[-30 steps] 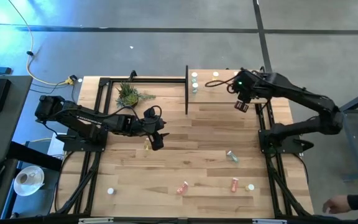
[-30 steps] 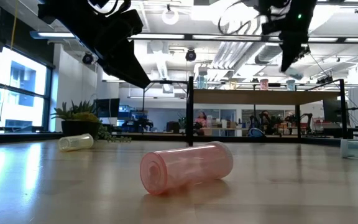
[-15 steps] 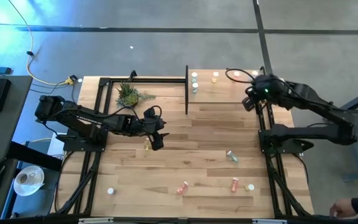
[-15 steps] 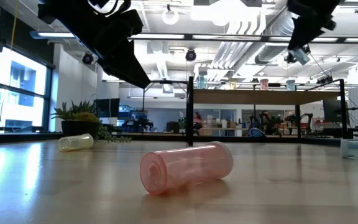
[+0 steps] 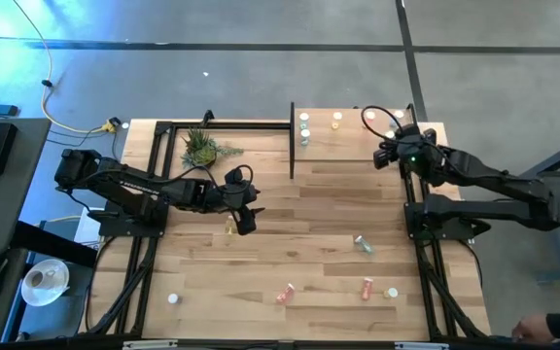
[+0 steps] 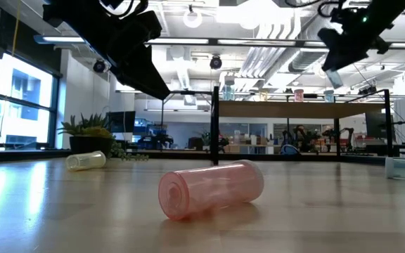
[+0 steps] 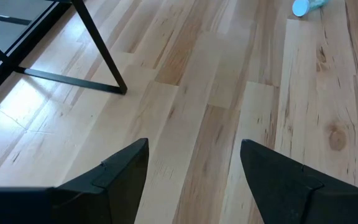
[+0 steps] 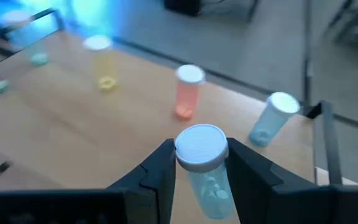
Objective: Pick and place medicine bottles onto shelf by color
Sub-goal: Put the blue pill bottle aligned with the other blue pill bottle on the shelf
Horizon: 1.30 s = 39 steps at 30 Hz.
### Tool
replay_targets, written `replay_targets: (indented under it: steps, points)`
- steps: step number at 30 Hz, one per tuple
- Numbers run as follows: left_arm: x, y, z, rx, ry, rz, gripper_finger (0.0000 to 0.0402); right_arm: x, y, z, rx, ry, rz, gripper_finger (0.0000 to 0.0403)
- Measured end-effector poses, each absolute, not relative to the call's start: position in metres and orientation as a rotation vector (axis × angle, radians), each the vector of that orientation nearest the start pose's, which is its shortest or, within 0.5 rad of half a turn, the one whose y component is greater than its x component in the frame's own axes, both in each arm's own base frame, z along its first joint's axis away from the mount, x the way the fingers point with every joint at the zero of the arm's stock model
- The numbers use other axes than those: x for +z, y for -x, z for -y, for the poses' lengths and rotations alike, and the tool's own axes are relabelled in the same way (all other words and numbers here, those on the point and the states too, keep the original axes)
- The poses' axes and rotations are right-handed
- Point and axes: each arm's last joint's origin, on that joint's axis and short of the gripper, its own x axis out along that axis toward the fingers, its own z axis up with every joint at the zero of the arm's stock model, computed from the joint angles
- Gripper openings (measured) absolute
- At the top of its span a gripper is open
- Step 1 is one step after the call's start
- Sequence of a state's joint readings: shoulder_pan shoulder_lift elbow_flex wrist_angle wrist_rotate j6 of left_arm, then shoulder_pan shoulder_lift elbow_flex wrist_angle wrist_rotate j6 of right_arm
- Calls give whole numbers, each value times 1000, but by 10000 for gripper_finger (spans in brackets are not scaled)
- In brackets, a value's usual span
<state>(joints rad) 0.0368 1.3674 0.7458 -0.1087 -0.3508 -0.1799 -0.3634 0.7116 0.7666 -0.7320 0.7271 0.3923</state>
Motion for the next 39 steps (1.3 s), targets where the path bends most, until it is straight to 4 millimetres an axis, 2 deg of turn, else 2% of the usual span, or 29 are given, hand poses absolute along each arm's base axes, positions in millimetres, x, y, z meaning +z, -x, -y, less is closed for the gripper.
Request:
replay_targets:
  steps: [7,12,19,29,39]
  points:
    - [205,-271,-20,434,55,-689,243,271,-118,69,-1318,-241,-383,113]
    - [205,-271,-20,434,55,-689,243,264,-116,70,-1435,-264,-303,113]
    - [205,-271,-20,434,55,-689,243,256,-115,70,-1513,-293,-236,113]
    - [205,-271,-20,434,55,-689,243,243,-118,72,-1550,-348,-109,113]
    - [205,-271,-20,434,55,-689,243,238,-118,72,-1561,-360,-89,113]
